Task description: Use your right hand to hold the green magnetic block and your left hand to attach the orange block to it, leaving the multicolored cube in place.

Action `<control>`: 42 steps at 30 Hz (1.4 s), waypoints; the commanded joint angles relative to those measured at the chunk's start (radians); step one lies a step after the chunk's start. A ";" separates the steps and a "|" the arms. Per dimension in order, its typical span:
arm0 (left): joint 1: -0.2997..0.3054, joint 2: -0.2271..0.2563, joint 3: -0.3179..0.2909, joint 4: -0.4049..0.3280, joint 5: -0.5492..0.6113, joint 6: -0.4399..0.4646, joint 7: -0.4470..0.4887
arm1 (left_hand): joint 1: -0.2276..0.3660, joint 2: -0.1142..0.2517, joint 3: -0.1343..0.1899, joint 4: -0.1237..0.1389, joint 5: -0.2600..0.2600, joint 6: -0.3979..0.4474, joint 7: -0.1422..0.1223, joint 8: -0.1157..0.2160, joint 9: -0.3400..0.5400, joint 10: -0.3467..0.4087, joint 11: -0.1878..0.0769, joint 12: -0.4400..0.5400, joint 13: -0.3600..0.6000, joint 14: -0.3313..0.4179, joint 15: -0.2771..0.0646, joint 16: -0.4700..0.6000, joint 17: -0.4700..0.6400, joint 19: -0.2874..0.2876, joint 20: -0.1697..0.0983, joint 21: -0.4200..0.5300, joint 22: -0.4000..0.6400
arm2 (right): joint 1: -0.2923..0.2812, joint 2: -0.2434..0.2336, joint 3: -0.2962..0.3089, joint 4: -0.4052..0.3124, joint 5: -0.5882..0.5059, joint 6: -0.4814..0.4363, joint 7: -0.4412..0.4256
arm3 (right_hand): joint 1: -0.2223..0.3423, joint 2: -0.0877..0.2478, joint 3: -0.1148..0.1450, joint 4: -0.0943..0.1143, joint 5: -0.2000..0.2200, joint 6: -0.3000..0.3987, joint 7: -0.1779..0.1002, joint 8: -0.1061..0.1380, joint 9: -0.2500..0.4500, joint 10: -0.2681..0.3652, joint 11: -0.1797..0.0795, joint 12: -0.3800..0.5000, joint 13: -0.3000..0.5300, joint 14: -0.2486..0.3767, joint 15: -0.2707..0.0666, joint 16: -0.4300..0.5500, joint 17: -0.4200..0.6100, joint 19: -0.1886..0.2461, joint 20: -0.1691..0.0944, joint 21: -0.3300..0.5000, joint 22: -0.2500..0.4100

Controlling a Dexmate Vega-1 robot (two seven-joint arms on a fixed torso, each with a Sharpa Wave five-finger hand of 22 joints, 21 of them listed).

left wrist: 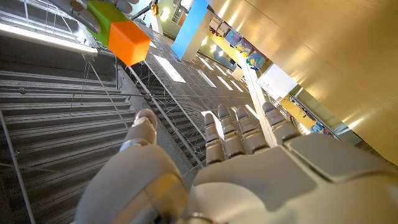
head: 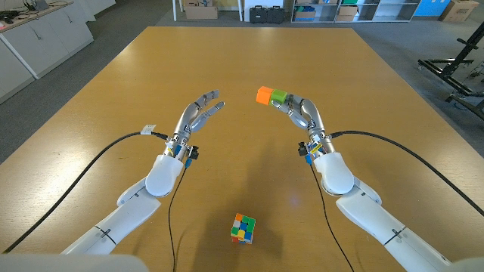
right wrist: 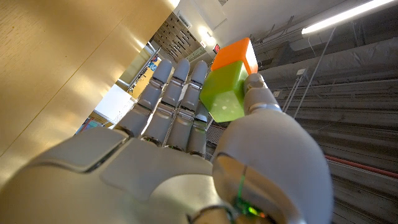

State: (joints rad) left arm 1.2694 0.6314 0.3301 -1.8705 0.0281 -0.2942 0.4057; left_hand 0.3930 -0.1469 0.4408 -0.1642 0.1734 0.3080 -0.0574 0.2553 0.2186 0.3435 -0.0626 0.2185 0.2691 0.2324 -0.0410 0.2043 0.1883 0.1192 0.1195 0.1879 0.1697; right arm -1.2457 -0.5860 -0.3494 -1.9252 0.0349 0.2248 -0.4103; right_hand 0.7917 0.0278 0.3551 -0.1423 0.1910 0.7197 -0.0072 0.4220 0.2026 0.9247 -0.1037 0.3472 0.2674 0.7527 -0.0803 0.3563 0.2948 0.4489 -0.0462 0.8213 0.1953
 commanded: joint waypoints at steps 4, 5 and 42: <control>-0.013 -0.007 0.000 0.003 0.062 0.081 0.056 | 0.004 0.013 0.013 0.000 0.005 0.012 -0.003 0.004 0.000 0.011 0.004 0.008 0.002 0.012 -0.043 0.005 0.001 0.002 -0.008 0.004 0.003 | 0.032 -0.001 -0.002 0.045 0.032 0.000 0.014 | 0.074 0.079 0.007 0.001 0.004 0.154 -0.144 0.003 0.001 0.097 -0.097 -0.003 0.001 0.011 -0.087 -0.001 0.005 -0.004 -0.084 0.006 0.003; -0.017 -0.008 0.002 0.004 0.068 0.089 0.060 | 0.005 0.014 0.013 0.001 0.005 0.012 -0.003 0.004 0.000 0.011 0.005 0.008 0.002 0.012 -0.043 0.005 0.001 0.001 -0.009 0.004 0.003 | 0.033 -0.003 -0.002 0.047 0.034 0.000 0.015 | 0.074 0.080 0.007 0.001 0.004 0.154 -0.144 0.003 0.001 0.097 -0.097 -0.003 0.001 0.011 -0.086 -0.001 0.005 -0.004 -0.084 0.006 0.003; -0.090 -0.017 0.057 0.086 0.052 0.113 0.084 | 0.010 0.022 0.020 0.002 0.006 0.027 -0.005 0.007 -0.001 0.021 -0.002 0.009 -0.003 0.022 -0.048 0.005 0.001 0.003 -0.019 0.003 0.004 | 0.067 0.003 -0.024 0.131 0.086 0.022 0.021 | 0.072 0.082 0.005 0.001 0.003 0.155 -0.143 0.001 0.001 0.099 -0.094 -0.004 0.004 0.015 -0.085 -0.001 0.008 -0.006 -0.084 0.013 0.003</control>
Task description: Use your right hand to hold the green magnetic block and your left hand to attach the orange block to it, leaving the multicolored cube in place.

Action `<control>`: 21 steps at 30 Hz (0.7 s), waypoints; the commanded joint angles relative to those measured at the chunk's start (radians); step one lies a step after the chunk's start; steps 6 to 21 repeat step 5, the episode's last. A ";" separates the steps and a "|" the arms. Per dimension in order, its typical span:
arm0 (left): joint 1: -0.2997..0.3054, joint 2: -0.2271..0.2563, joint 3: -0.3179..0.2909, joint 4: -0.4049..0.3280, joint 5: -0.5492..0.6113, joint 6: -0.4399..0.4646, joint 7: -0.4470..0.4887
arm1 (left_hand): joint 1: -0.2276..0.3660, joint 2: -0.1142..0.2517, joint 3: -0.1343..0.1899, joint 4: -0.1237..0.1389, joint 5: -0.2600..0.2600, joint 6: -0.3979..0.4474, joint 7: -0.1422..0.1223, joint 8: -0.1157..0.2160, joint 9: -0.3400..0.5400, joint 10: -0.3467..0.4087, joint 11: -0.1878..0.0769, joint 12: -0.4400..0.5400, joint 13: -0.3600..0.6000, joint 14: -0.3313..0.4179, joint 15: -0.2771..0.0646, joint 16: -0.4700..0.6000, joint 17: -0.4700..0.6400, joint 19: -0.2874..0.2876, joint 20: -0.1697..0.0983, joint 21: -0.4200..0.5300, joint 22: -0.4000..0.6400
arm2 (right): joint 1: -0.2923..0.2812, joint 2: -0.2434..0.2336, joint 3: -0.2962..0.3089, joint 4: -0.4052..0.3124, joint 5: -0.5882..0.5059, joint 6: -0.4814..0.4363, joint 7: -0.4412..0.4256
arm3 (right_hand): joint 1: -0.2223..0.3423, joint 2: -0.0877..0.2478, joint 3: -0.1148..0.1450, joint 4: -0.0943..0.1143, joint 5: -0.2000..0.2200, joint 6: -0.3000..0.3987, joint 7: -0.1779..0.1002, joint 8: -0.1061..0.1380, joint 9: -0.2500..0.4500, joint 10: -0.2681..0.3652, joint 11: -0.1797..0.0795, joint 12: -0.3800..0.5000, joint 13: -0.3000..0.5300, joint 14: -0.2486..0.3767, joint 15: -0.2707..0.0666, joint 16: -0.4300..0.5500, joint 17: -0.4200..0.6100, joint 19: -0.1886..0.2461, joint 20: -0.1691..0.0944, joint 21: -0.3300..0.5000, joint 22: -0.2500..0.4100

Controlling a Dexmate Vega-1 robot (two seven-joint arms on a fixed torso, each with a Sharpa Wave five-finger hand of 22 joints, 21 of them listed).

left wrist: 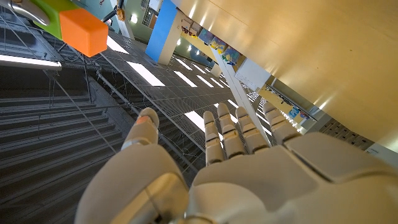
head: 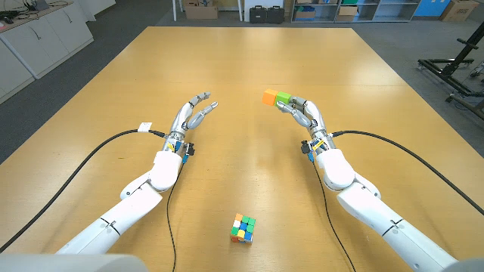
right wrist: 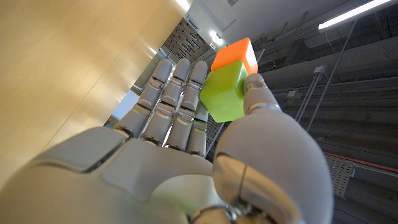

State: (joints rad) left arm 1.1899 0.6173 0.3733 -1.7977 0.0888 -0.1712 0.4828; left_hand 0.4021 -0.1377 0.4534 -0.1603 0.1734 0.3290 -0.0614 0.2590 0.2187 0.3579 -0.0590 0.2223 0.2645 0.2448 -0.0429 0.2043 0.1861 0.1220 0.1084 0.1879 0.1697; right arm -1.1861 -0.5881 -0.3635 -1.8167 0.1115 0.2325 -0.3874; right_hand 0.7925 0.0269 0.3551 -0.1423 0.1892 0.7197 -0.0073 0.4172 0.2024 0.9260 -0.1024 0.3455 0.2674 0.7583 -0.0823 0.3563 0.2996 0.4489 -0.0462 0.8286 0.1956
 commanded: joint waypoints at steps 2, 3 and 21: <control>-0.008 -0.001 0.015 0.008 -0.008 -0.008 0.008 | 0.002 0.013 0.008 -0.002 0.006 0.005 -0.001 0.003 -0.001 0.006 -0.004 0.005 0.001 0.009 -0.046 0.005 0.003 0.000 -0.007 0.003 0.004 | 0.009 0.005 -0.012 0.024 0.009 0.017 -0.001 | 0.071 0.083 0.005 0.001 0.005 0.155 -0.143 0.005 0.001 0.099 -0.095 -0.002 0.004 0.009 -0.083 -0.001 0.004 -0.006 -0.085 0.006 0.002; -0.007 0.000 0.015 0.007 -0.009 -0.009 0.009 | 0.002 0.013 0.008 -0.002 0.006 0.005 -0.001 0.003 -0.001 0.006 -0.005 0.005 0.001 0.009 -0.046 0.005 0.003 0.000 -0.007 0.003 0.004 | 0.009 0.005 -0.013 0.025 0.009 0.018 -0.002 | 0.071 0.082 0.005 0.001 0.005 0.155 -0.143 0.005 0.001 0.099 -0.095 -0.002 0.004 0.010 -0.083 -0.001 0.004 -0.006 -0.085 0.006 0.002; -0.003 0.003 0.016 0.006 -0.003 -0.011 0.015 | 0.002 0.014 0.008 -0.002 0.006 0.006 0.000 0.003 -0.001 0.007 -0.005 0.005 0.001 0.009 -0.046 0.005 0.003 0.000 -0.007 0.003 0.004 | 0.010 0.004 -0.016 0.026 0.003 0.021 -0.004 | 0.071 0.083 0.005 0.001 0.005 0.155 -0.141 0.005 0.001 0.099 -0.095 -0.002 0.004 0.010 -0.084 -0.001 0.004 -0.006 -0.084 0.007 0.002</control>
